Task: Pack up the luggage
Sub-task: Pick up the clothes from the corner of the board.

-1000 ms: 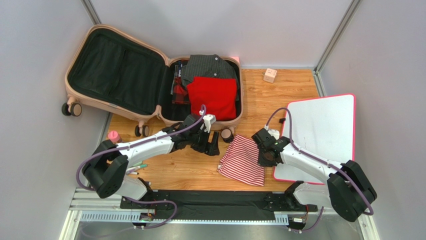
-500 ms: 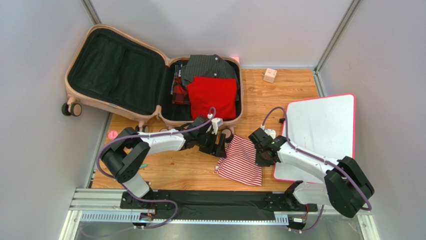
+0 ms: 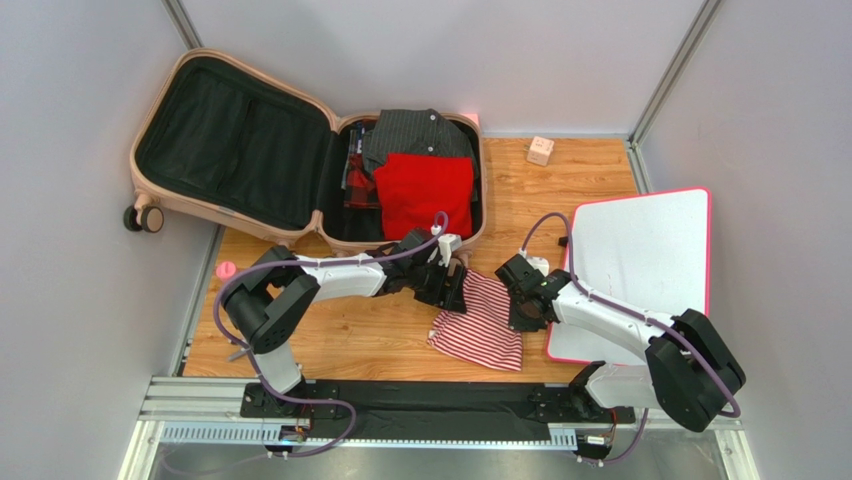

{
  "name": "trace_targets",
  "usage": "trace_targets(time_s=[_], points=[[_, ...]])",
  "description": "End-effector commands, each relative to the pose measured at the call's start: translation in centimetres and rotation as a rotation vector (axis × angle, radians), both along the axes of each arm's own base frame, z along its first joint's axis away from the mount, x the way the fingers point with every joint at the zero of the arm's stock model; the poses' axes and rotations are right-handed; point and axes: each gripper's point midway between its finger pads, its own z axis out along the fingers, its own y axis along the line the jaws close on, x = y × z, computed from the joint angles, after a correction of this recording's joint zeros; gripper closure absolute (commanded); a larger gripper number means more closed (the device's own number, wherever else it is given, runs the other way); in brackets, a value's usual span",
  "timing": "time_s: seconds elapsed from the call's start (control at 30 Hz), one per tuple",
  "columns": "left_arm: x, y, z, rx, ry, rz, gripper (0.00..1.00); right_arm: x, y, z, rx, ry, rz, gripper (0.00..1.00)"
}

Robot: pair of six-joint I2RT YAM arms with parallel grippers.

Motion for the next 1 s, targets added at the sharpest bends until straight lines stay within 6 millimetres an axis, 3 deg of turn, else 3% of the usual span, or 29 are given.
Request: trace_targets(time_s=[0.0,0.07,0.23,0.33,0.4,0.53,0.6,0.7,0.83,0.97], points=[[-0.4,-0.6,-0.4,0.016,0.008,-0.030,0.26,-1.0,0.5,-1.2,0.024,0.042,0.013,1.00],[-0.7,-0.7,-0.8,0.024,0.022,-0.037,0.38,-1.0,0.5,-1.1,0.027,0.038,0.010,1.00],[-1.3,-1.1,-1.4,0.022,0.049,-0.064,0.57,-1.3,0.3,-1.1,0.031,0.036,0.005,1.00],[-1.6,-1.3,-1.5,0.027,0.053,-0.071,0.76,-1.5,0.2,-1.1,0.035,0.038,0.001,1.00],[-1.7,-1.2,-1.6,0.031,0.059,-0.072,0.97,-1.7,0.2,-1.0,0.042,0.038,-0.001,1.00],[-2.5,-1.1,-0.4,0.036,0.042,-0.111,1.00,-1.9,0.1,0.4,0.047,0.029,-0.001,1.00],[-3.1,-0.9,0.3,0.043,0.041,-0.130,1.00,-1.7,0.3,2.2,0.068,0.001,-0.006,1.00],[-3.2,-0.1,2.6,0.052,-0.008,-0.120,1.00,-1.4,0.6,5.6,0.114,-0.053,-0.023,1.00],[-2.7,0.9,7.4,0.003,-0.121,-0.087,1.00,-1.1,0.6,9.8,0.168,-0.132,-0.045,1.00],[-2.0,1.9,10.9,-0.014,-0.207,-0.031,1.00,-0.2,0.9,13.0,0.198,-0.193,-0.046,1.00]])
